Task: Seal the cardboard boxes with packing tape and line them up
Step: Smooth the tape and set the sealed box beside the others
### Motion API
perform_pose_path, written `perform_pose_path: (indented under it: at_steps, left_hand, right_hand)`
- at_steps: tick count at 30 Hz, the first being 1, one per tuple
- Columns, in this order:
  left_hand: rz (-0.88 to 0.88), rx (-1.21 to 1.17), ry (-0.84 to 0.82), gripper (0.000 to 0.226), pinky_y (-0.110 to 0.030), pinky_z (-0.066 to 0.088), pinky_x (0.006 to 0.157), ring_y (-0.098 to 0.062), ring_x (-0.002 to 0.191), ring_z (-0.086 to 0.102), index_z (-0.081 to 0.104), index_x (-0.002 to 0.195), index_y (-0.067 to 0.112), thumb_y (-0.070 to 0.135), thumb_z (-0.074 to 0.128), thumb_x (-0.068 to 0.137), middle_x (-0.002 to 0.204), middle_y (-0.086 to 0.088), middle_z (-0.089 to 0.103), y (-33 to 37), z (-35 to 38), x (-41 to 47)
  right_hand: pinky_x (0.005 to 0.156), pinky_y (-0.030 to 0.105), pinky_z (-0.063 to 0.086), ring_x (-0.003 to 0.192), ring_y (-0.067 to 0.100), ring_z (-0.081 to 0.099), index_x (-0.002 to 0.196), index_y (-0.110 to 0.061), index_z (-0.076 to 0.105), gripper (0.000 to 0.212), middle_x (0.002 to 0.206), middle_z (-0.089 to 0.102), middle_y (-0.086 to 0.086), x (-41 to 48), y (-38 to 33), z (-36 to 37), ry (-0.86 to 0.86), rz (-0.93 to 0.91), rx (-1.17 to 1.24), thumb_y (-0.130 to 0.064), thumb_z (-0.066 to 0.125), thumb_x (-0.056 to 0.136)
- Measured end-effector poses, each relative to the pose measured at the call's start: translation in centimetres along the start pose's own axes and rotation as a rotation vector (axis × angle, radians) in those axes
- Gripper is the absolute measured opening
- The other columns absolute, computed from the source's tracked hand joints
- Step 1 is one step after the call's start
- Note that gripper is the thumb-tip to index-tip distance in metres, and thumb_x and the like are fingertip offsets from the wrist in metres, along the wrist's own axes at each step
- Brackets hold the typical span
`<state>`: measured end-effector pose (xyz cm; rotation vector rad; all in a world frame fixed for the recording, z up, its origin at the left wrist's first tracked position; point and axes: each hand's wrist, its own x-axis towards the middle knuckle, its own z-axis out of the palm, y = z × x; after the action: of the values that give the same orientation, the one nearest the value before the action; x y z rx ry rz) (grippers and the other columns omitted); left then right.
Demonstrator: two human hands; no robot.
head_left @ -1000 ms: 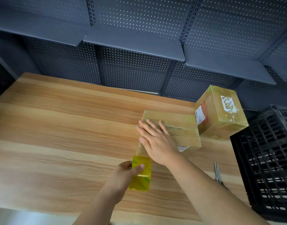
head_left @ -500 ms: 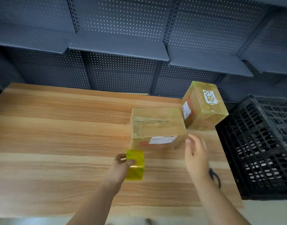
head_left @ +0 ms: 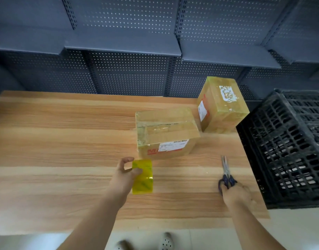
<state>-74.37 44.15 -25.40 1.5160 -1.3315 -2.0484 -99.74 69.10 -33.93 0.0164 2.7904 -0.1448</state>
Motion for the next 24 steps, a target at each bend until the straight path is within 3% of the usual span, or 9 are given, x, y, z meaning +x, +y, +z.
perform_pose_path:
  at_steps: [3, 5, 7, 8, 9, 12, 18, 21, 24]
  left_hand:
    - [-0.019, -0.007, -0.005, 0.034, -0.045, 0.054, 0.072, -0.031, 0.074, 0.066, 0.053, 0.104, 0.028, 0.0, 0.064, 0.087, 0.09, -0.015, 0.071, 0.0, -0.2, 0.0]
    - [-0.028, -0.02, -0.017, 0.036, -0.045, 0.055, 0.072, -0.033, 0.078, 0.066, 0.052, 0.105, 0.028, -0.001, 0.064, 0.087, 0.092, -0.016, 0.071, 0.2, -0.3, 0.0]
    - [-0.03, -0.015, -0.024, 0.038, -0.046, 0.055, 0.075, -0.033, 0.079, 0.067, 0.052, 0.109, 0.028, 0.0, 0.064, 0.086, 0.093, -0.017, 0.071, 0.3, -0.3, -0.1]
    - [-0.028, -0.013, -0.024, 0.039, -0.046, 0.054, 0.075, -0.032, 0.078, 0.067, 0.053, 0.11, 0.028, 0.0, 0.064, 0.086, 0.092, -0.016, 0.071, 0.2, -0.4, -0.1]
    - [-0.024, -0.023, -0.017, 0.038, -0.044, 0.054, 0.074, -0.031, 0.076, 0.066, 0.054, 0.11, 0.027, 0.001, 0.065, 0.085, 0.091, -0.016, 0.071, 0.2, -0.5, -0.2]
    - [-0.025, -0.084, 0.029, 0.031, -0.041, 0.052, 0.072, -0.027, 0.069, 0.065, 0.055, 0.107, 0.023, 0.002, 0.064, 0.086, 0.083, -0.013, 0.069, 0.2, -0.7, -0.1]
    - [-0.002, -0.082, -0.008, 0.036, -0.029, 0.05, 0.053, -0.023, 0.064, 0.066, 0.053, 0.11, 0.021, -0.002, 0.065, 0.084, 0.087, -0.011, 0.071, 0.3, -1.7, -0.8]
    - [0.001, -0.072, -0.026, 0.035, -0.031, 0.051, 0.059, -0.026, 0.068, 0.065, 0.053, 0.108, 0.022, -0.005, 0.06, 0.087, 0.087, -0.011, 0.072, 0.3, -1.6, -0.6]
    - [0.002, -0.079, -0.017, 0.035, -0.038, 0.052, 0.067, -0.03, 0.074, 0.066, 0.053, 0.108, 0.021, -0.005, 0.06, 0.086, 0.088, -0.013, 0.073, 0.0, -1.3, -0.8]
  right_hand:
    - [0.07, 0.032, 0.039, 0.095, 0.033, 0.06, 0.109, -0.003, 0.062, 0.037, 0.106, 0.063, 0.018, -0.2, -1.1, -1.8, -0.084, -0.036, 0.052, -0.036, 0.054, 0.097]
    - [0.058, 0.03, 0.037, 0.07, 0.028, 0.057, 0.099, -0.005, 0.062, 0.024, 0.082, 0.063, 0.011, -0.4, -1.6, -4.1, -0.094, -0.136, 0.203, -0.028, 0.054, 0.098]
    - [0.056, 0.028, 0.03, 0.058, 0.022, 0.049, 0.082, -0.014, 0.057, 0.021, 0.06, 0.053, -0.001, -1.4, -2.5, -7.5, -0.252, -0.336, 0.278, -0.028, 0.054, 0.098]
    - [0.059, 0.029, 0.031, 0.06, 0.021, 0.051, 0.08, -0.016, 0.057, 0.02, 0.059, 0.053, -0.005, -2.2, -3.2, -9.2, -0.36, -0.423, 0.285, -0.028, 0.059, 0.096]
    - [0.063, 0.029, 0.035, 0.068, 0.019, 0.056, 0.085, -0.018, 0.059, 0.017, 0.066, 0.059, -0.008, -3.2, -4.0, -10.8, -0.473, -0.485, 0.287, -0.031, 0.067, 0.091]
    - [0.08, 0.028, 0.045, 0.096, 0.011, 0.063, 0.101, -0.025, 0.058, 0.043, 0.1, 0.066, -0.009, -4.9, -6.5, -14.1, -0.624, -0.54, 0.159, -0.046, 0.082, 0.073]
    - [0.1, 0.034, 0.046, 0.101, 0.006, 0.065, 0.095, -0.037, 0.068, 0.075, 0.096, 0.073, -0.017, -4.7, -6.2, -18.6, -0.697, -0.613, -0.038, -0.08, 0.078, 0.035]
    - [0.097, 0.034, 0.045, 0.1, 0.005, 0.066, 0.098, -0.036, 0.066, 0.058, 0.097, 0.073, -0.017, -6.6, -7.2, -18.4, -0.87, -0.695, -0.111, -0.071, 0.079, 0.054]
    - [0.079, 0.031, 0.046, 0.085, 0.006, 0.065, 0.097, -0.032, 0.061, 0.029, 0.092, 0.074, -0.016, -7.7, -9.9, -16.6, -0.86, -0.801, -0.087, -0.048, 0.077, 0.077]
